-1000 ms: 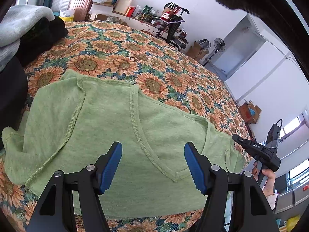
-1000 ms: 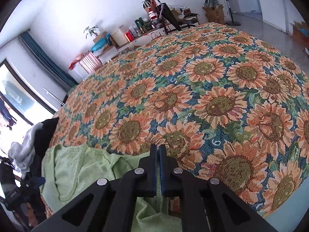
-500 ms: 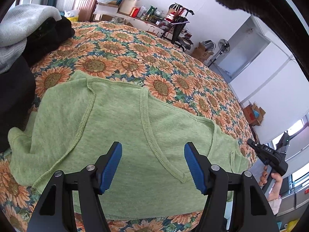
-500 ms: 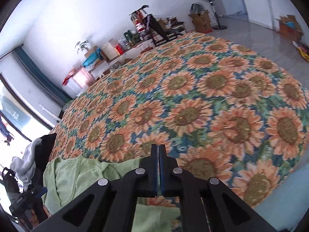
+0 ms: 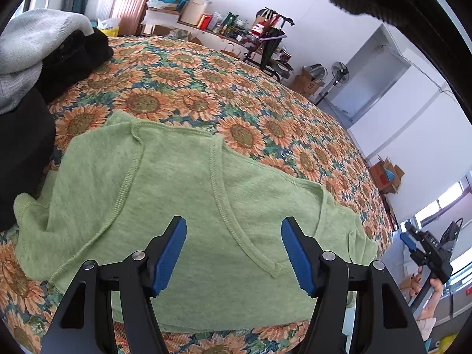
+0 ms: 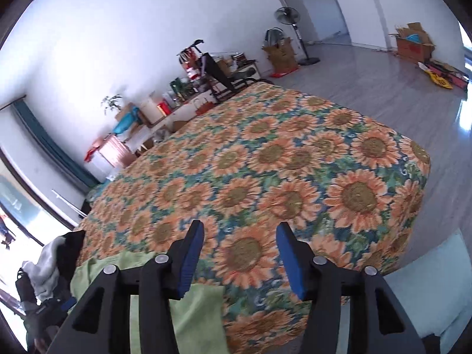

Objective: Fold clothes

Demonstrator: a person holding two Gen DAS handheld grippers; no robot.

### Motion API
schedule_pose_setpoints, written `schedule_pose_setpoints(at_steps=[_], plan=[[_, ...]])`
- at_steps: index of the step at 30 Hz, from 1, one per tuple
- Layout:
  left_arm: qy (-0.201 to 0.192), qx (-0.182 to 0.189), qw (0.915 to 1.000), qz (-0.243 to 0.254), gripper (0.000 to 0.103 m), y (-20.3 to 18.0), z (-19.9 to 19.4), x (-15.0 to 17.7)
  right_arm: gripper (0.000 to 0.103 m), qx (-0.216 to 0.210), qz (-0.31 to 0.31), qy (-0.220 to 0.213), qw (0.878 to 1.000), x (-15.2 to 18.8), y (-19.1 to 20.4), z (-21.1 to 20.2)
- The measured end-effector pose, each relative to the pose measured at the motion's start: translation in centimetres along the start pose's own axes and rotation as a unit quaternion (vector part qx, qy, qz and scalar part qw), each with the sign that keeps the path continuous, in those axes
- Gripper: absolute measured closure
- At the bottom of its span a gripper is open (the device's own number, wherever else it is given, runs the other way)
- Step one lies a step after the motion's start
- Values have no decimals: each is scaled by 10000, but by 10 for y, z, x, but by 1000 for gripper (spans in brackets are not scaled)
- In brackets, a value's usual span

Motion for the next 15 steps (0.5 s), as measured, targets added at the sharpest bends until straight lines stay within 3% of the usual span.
schedule_pose_setpoints(at_steps=[5,10,15], plan=[[15,-18,10000,41,36,-1,-4,4,37,-722,103,79,9973,2,24,-4],[27,-7,10000,-25,36,4,-5,4,34,-1517,406,264,9872,11,40,-3],[53,11,10000,-52,36,7,-4,6,36,-1488,175,367,9880,25,57,5]])
Point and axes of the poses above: each gripper's, at about its wrist camera, not at the fingertips, and z roughly the way its jaws point, y to its left, x to its underside, the point moved 6 cm from there along z, roughly the way its jaws point, and after that the axes turned 2 degrees about y, right-handed, at the moved point
